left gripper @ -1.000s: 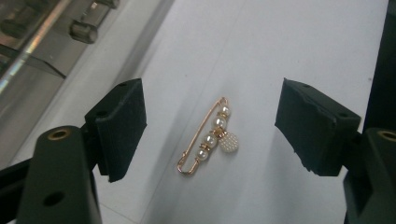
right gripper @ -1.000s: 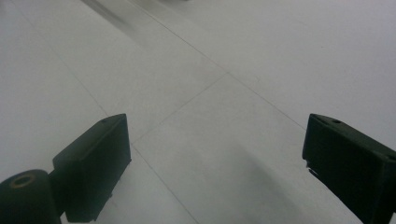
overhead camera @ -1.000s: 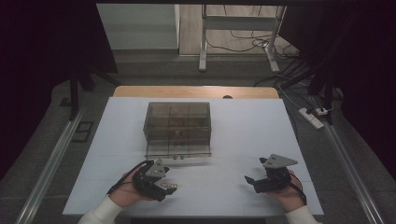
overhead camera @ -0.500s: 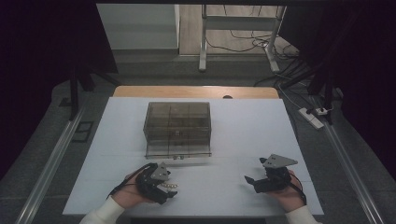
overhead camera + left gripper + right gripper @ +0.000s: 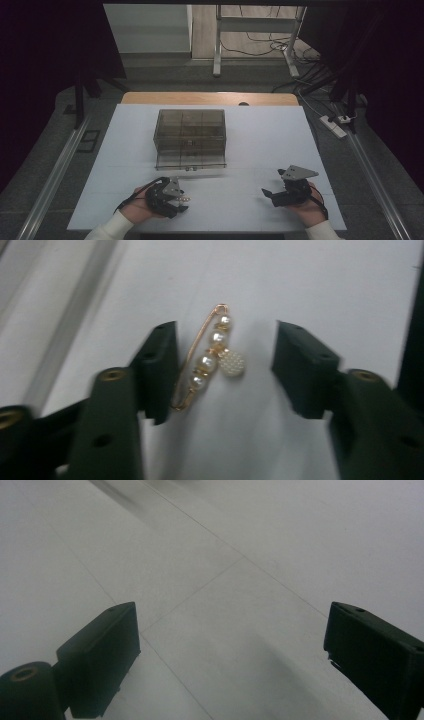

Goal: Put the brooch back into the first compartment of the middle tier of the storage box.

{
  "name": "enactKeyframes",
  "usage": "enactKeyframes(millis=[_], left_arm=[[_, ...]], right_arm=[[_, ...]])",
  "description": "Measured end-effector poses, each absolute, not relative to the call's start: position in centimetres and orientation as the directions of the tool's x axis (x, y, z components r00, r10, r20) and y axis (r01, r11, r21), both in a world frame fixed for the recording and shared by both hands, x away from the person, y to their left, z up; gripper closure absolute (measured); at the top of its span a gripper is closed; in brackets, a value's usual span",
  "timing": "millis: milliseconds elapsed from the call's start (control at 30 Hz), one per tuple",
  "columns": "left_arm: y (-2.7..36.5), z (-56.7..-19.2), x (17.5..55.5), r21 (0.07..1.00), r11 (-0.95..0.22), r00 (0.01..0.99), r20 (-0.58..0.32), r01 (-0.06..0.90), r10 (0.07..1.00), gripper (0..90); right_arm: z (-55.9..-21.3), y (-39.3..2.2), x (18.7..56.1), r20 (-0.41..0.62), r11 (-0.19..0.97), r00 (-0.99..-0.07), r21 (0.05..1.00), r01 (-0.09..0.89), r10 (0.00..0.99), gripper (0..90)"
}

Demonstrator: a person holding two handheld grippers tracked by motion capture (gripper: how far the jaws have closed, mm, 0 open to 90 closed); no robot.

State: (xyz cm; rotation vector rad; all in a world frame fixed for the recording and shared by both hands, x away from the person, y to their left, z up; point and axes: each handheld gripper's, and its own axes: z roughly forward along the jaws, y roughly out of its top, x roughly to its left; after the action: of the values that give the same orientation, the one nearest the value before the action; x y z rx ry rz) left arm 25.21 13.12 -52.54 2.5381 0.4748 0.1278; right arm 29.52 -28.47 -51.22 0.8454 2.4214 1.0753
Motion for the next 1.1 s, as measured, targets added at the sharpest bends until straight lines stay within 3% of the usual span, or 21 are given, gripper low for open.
enactKeyframes(millis=[167,267,333,633,1100], left_arm=[[13.3,-52.4,25.3,0.535,-0.782,0.929,-0.011,0.319,0.371,68.7],[13.3,-52.4,25.3,0.534,-0.787,0.932,-0.003,0.308,0.362,71.4],[13.3,-52.4,25.1,0.535,-0.791,0.934,0.008,0.298,0.357,78.1],[13.6,-52.2,25.4,0.543,-0.777,0.92,0.022,0.318,0.391,78.3],[15.8,-50.5,25.9,0.694,-0.608,0.857,-0.027,0.386,0.514,78.3]], right_arm=[[-51.2,-28.4,29.5,-0.079,0.531,-0.758,0.759,0.375,0.648,7.6],[-51.2,-28.4,29.5,-0.079,0.532,-0.757,0.759,0.375,0.648,7.6],[-51.2,-28.5,29.5,-0.079,0.532,-0.757,0.759,0.376,0.648,7.6],[-51.2,-28.4,29.5,-0.079,0.532,-0.757,0.759,0.376,0.648,7.6],[-51.2,-28.5,29.5,-0.08,0.53,-0.756,0.76,0.375,0.65,7.6]])
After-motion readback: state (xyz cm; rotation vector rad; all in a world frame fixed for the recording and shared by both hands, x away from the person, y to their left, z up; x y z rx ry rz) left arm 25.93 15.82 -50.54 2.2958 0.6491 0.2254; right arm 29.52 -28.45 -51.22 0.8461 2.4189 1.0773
